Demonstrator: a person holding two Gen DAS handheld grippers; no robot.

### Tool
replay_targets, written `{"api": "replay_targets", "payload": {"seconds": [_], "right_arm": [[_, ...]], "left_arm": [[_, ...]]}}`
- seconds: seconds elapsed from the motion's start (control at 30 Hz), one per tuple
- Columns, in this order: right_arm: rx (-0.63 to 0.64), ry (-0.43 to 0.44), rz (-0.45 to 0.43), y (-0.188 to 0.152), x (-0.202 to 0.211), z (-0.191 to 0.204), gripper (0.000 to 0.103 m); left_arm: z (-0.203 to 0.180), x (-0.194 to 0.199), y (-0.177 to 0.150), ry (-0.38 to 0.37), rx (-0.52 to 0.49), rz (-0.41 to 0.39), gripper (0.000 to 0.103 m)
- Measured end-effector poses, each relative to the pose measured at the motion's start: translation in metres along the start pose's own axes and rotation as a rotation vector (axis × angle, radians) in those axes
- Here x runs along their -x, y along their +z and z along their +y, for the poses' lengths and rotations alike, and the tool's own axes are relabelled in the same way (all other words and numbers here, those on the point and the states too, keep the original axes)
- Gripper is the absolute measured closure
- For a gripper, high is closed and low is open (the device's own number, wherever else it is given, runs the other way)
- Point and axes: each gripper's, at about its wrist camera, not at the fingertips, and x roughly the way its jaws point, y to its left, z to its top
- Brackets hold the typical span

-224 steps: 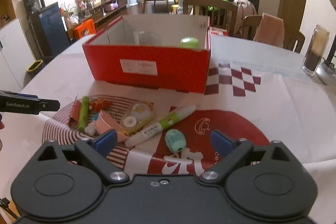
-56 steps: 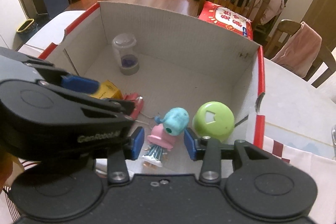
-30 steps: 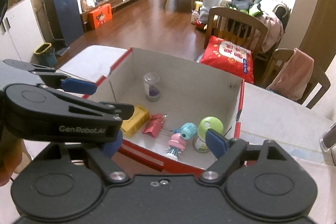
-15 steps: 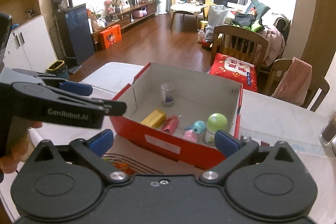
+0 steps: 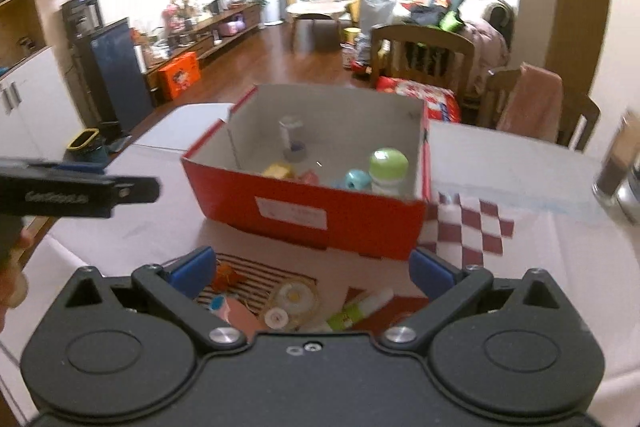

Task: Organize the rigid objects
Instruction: 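Withdraw both tools from the red box toward the remaining items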

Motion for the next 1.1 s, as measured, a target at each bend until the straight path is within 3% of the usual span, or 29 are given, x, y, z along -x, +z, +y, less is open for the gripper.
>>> {"api": "replay_targets", "payload": {"seconds": [0.53,0.93,1.1], "right_arm": [[-0.075,-0.161,0.136,-0.042,-0.07,-0.023,0.0],[-0.168,-0.249,0.216,-0.045,-0.108,-0.036,0.005],[-0.153,-0.266,0.233,-0.042,-0.118,-0.032,0.013]], "left_arm": [[0.007,-0.063,-0.065,0.123,-0.004,0.162,0.019],[0.016,-0.096,-0.08,0.185,0.03,0.227,0.018],[0.018,-0.106,-0.081,0.204,0.04,0.247,0.018]]}}
